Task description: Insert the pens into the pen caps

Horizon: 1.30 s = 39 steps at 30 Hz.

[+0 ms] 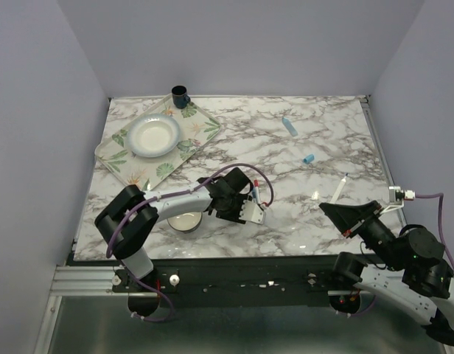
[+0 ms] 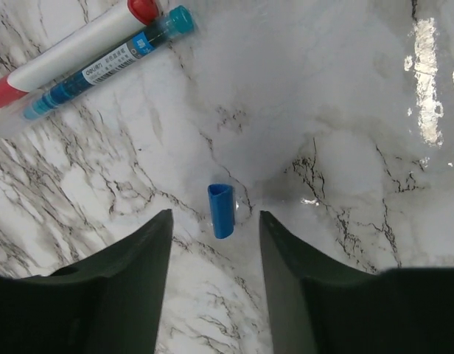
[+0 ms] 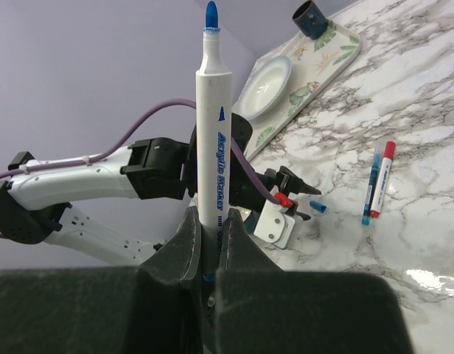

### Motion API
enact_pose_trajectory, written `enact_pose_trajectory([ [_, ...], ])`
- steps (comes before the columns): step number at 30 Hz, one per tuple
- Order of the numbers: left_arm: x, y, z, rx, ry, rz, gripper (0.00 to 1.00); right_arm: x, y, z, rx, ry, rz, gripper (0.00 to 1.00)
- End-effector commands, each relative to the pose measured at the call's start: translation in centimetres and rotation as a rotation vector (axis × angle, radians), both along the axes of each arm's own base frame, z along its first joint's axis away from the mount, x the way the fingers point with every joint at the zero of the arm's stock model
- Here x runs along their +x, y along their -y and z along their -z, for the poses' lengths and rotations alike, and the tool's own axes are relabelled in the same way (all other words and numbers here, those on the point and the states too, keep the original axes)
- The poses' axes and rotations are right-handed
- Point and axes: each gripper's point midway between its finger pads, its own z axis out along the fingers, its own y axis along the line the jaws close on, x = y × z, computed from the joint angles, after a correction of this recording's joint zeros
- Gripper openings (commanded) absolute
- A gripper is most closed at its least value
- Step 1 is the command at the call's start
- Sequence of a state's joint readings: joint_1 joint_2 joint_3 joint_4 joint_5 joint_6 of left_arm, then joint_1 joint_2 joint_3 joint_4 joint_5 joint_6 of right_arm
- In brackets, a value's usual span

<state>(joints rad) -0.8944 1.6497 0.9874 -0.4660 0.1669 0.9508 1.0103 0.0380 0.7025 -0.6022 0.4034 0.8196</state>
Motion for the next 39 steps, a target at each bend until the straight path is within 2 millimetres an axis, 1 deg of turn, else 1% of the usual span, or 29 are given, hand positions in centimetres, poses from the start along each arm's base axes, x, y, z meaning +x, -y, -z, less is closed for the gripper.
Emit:
enact_pose_trajectory([
  [1,0.5,1.4,-3.1,-0.103,0.052,-0.036,0.63,0.1,0.9,0.1,0.001,-0.009,0.031,0.01],
  [2,0.6,1.6,-3.9,-0.125,0.068,-0.036,0.63,0.1,0.8,0.0,0.001,-0.007,0.03,0.01],
  [5,2.3,2.7,-8.4,-0.263,0.158,-0.124,0.63,0.1,0.7,-0.1,0.002,-0.003,0.025,0.01],
  [6,2.5,2.8,-10.5,-0.318,0.181,-0.16,0.63,0.1,0.7,-0.1,0.003,-0.004,0.025,0.01],
  [7,3.7,3.0,-12.5,-0.377,0.245,-0.212,0.63,0.1,0.7,-0.2,0.003,-0.001,0.025,0.01],
  [9,4.6,3.0,-16.5,-0.499,0.306,-0.299,0.63,0.1,0.5,-0.3,-0.001,0.0,0.021,0.01],
  [10,5.6,2.8,-18.5,-0.574,0.345,-0.381,0.62,0.1,0.5,-0.3,-0.001,0.0,0.023,0.01],
  [12,5.8,2.7,-21.5,-0.668,0.344,-0.45,0.57,0.2,0.4,-0.3,0.001,0.001,0.021,0.01],
  [13,5.5,2.5,-21.7,-0.689,0.285,-0.521,0.59,0.2,0.3,-0.2,-0.001,0.002,0.018,0.01],
  [14,5.8,2.6,-23.7,-0.723,0.28,-0.553,0.59,0.3,0.2,-0.1,0.001,0.001,0.019,0.01],
  [16,5.8,2.4,-23.1,-0.681,0.217,-0.623,0.61,0.3,0.0,-0.2,0.004,0.002,0.015,0.01],
  [17,6.5,2.8,-24.3,-0.719,0.173,-0.733,0.61,0.3,-0.1,0.0,0.002,0.001,0.013,0.01],
  [19,6.9,2.5,-24.0,-0.717,0.088,-0.865,0.59,0.4,-0.2,0.0,-0.002,-0.002,0.013,0.01],
  [20,6.7,3.3,-24.4,-0.787,-0.027,-0.953,0.59,0.4,-0.1,0.0,-0.003,-0.003,0.016,0.01],
  [21,7.1,3.1,-24.4,-0.826,-0.082,-1.021,0.6,0.5,-0.1,0.1,-0.005,-0.003,0.019,0.01],
  [22,7.5,3.4,-25.3,-0.909,-0.123,-1.07,0.6,0.5,-0.2,0.1,-0.006,-0.003,0.018,0.01],
  [23,7.5,3.3,-24.3,-0.946,-0.177,-1.141,0.6,0.5,-0.2,0.1,-0.003,-0.003,0.021,0.01],
  [24,8.3,2.2,-25.5,-1.088,-0.209,-1.325,0.61,0.6,-0.3,0.3,-0.007,-0.005,0.021,0.01],
  [25,8.5,1.7,-25.8,-1.18,-0.247,-1.441,0.62,0.5,-0.3,0.3,-0.007,-0.005,0.016,0.01],
  [26,8.7,0.8,-25.7,-1.226,-0.275,-1.555,0.66,0.5,-0.3,0.4,-0.009,-0.008,0.018,0.01],
  [27,8.8,0.3,-26.2,-1.317,-0.364,-1.707,0.79,0.6,-0.2,0.5,-0.009,-0.011,0.021,0.01],
  [28,8.3,-0.8,-24.7,-1.254,-0.366,-1.812,0.82,0.5,-0.2,0.5,-0.01,-0.012,0.021,0.01],
  [29,8.3,-1.0,-25.8,-1.273,-0.391,-1.866,0.83,0.5,-0.1,0.6,-0.007,-0.012,0.024,0.01],
  [30,8.3,-1.3,-25.1,-1.256,-0.4,-1.948,0.83,0.5,0.0,0.6,-0.006,-0.013,0.027,0.01],
  [31,7.5,-3.0,-23.3,-1.229,-0.42,-2.149,0.83,0.6,0.0,0.8,-0.008,-0.015,0.028,0.01],
  [32,7.0,-3.5,-22.8,-1.236,-0.458,-2.257,0.81,0.6,0.1,0.7,-0.005,-0.012,0.031,0.01],
  [34,5.8,-4.5,-20.7,-1.212,-0.516,-2.449,0.81,0.6,0.1,0.8,-0.001,-0.013,0.031,0.01],
  [37,4.3,-5.3,-17.8,-1.14,-0.543,-2.601,0.79,0.5,0.2,0.8,-0.002,-0.013,0.034,0.01],
  [39,3.7,-5.1,-16.0,-1.086,-0.573,-2.716,0.71,0.5,0.4,0.8,-0.003,-0.015,0.036,0.01],
])
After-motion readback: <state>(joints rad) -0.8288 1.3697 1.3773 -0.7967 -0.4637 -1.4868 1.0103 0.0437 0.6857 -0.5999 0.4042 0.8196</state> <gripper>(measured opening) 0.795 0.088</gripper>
